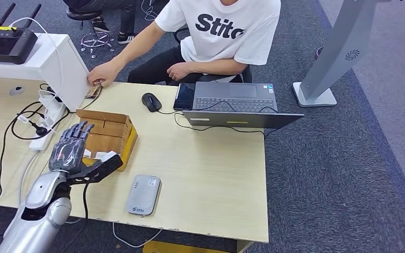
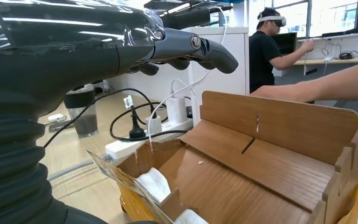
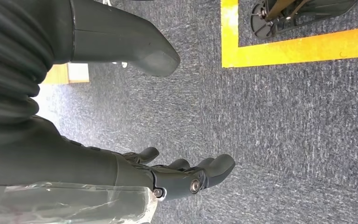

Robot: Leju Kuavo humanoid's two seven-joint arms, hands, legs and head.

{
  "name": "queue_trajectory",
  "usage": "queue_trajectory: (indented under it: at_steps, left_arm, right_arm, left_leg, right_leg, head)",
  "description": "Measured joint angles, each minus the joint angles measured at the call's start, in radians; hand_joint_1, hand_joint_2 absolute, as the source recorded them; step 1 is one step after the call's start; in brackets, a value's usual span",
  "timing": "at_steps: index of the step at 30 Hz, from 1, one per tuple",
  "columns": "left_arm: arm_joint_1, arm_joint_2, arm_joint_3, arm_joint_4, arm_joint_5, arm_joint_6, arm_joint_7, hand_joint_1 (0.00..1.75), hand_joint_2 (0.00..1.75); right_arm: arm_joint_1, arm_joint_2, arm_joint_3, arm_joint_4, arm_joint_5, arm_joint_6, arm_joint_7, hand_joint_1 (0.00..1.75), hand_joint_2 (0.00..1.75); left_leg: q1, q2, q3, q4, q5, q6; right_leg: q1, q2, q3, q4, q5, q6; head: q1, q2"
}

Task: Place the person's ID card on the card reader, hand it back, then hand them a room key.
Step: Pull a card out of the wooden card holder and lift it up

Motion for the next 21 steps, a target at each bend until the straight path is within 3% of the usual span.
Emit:
queue_trajectory:
  at_steps: [10,21]
  left_arm:
    - [-0.013,-0.015,0.000,0.037,0.021,-0.006,-0.008,0.09,1.75]
    - [-0.008,0.008,0.003,0.048,0.075,-0.095,-0.013,0.16,1.75]
  right_arm:
    - [0.000,0.000,0.000,0.000,0.008,0.000,0.004,0.00,1.75]
    - [0.000,0.000,0.000,0.000,0.016,0.000,-0.003,0.00,1.75]
  left_leg:
    - [0.000,0.000,0.000,0.000,0.000,0.000]
    - [0.000,0.000,0.000,0.000,0.000,0.000]
  right_leg:
    - [0.000,0.000,0.000,0.000,0.000,0.000]
    - [0.000,0.000,0.000,0.000,0.000,0.000]
  head:
    - [0.000,0.000]
    - [0.000,0.000]
